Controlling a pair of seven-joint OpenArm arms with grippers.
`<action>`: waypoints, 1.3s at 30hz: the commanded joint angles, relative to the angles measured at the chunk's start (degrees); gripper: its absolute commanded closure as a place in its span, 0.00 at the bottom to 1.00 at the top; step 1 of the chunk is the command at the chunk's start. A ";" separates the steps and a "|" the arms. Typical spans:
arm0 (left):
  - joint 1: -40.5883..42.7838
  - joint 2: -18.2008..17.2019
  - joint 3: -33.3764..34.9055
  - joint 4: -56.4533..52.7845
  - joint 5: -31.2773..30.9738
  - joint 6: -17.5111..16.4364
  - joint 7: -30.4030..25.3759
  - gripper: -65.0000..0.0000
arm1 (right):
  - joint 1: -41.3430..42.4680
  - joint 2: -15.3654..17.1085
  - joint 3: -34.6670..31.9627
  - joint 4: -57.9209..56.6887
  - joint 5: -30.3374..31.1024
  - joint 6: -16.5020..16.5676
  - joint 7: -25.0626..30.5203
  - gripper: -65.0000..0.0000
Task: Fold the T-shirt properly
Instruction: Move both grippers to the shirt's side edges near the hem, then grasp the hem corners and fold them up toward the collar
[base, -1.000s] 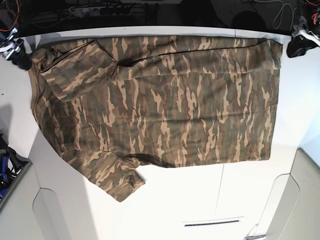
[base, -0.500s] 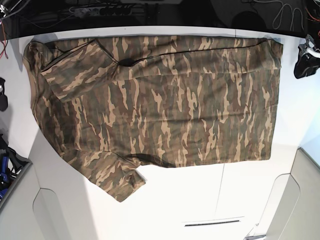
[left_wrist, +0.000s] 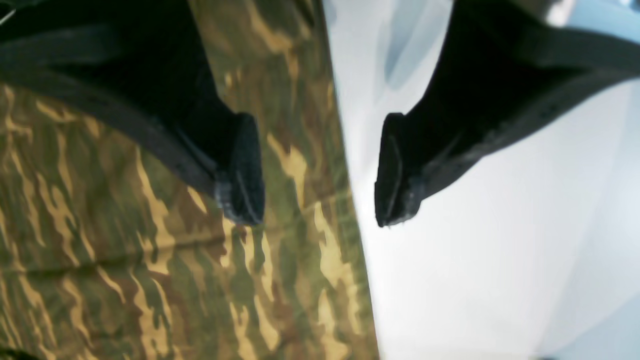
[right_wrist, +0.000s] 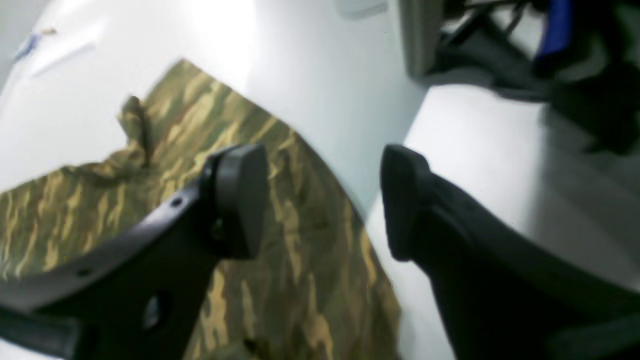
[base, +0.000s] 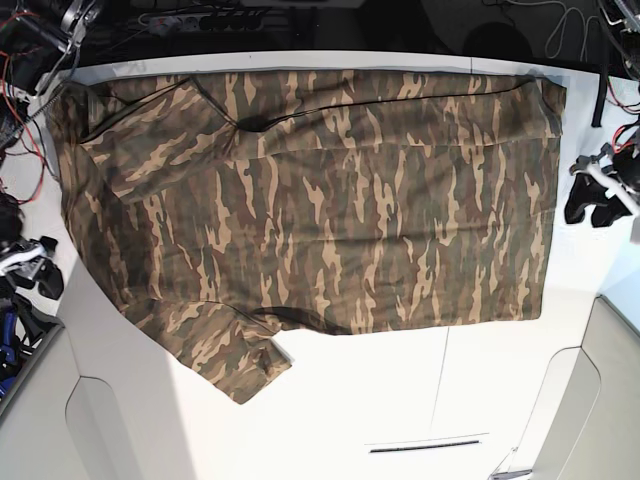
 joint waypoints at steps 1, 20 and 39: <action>-2.21 -1.79 0.63 -1.11 -0.46 0.48 -1.33 0.41 | 2.71 1.27 -0.96 -0.98 -0.04 -0.33 2.40 0.45; -33.86 -2.80 14.82 -46.64 9.77 0.48 -12.37 0.41 | 17.64 1.25 -3.91 -37.48 -11.58 -3.26 18.69 0.45; -37.94 1.11 16.59 -52.83 9.79 0.92 -13.97 0.41 | 17.70 -3.17 -7.82 -40.00 -9.51 -3.26 18.47 0.45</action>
